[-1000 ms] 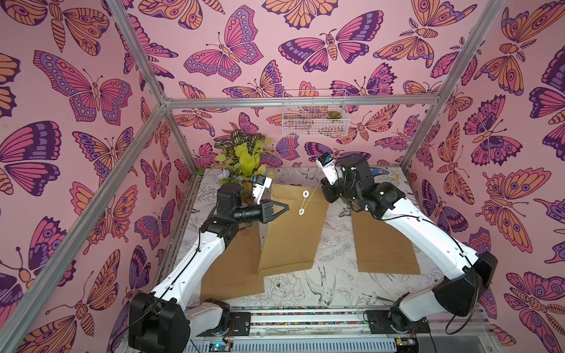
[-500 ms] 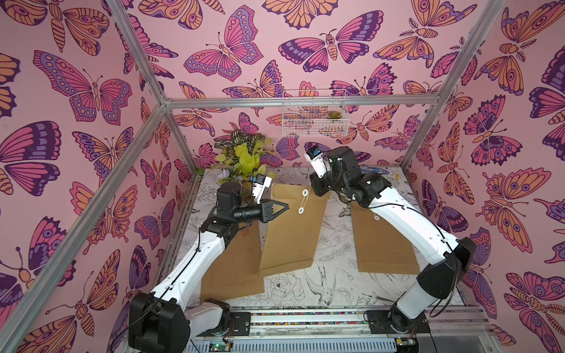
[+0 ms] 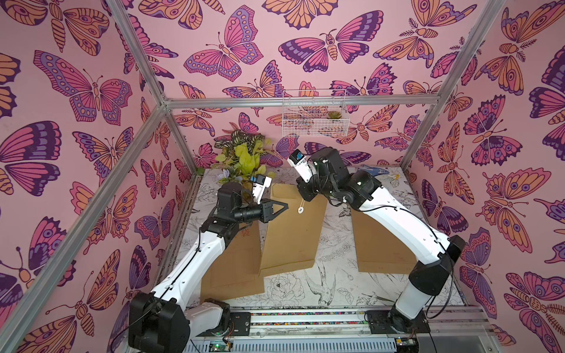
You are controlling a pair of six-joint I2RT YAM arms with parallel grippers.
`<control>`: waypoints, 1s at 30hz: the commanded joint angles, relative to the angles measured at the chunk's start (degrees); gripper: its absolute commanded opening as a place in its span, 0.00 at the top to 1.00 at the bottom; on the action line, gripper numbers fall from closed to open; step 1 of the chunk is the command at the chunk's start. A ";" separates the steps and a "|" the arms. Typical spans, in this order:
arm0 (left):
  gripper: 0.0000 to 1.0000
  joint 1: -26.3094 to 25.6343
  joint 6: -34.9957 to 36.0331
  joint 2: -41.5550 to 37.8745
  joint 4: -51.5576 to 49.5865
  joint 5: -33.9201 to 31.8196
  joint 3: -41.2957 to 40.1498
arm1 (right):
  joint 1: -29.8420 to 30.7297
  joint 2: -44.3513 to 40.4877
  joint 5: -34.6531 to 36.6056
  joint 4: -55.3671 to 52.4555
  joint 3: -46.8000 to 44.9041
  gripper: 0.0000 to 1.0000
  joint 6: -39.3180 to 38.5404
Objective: Close the mouth of the file bag
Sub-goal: Close the file bag.
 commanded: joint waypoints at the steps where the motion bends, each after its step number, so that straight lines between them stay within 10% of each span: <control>1: 1.00 0.37 2.50 0.31 -2.74 -2.59 1.36 | 1.54 0.13 7.82 -7.49 2.38 1.00 -3.28; 7: 1.00 0.82 3.31 0.45 -3.68 -4.24 1.57 | 2.12 1.66 9.25 -16.26 6.37 1.00 -3.24; 20: 1.00 0.21 3.13 1.15 -3.52 -3.48 2.26 | 1.73 6.29 -11.51 -16.44 13.69 1.00 3.72; 30: 1.00 0.06 2.08 0.03 -1.95 -3.81 2.41 | -0.01 1.38 -19.88 -7.04 1.19 1.00 9.61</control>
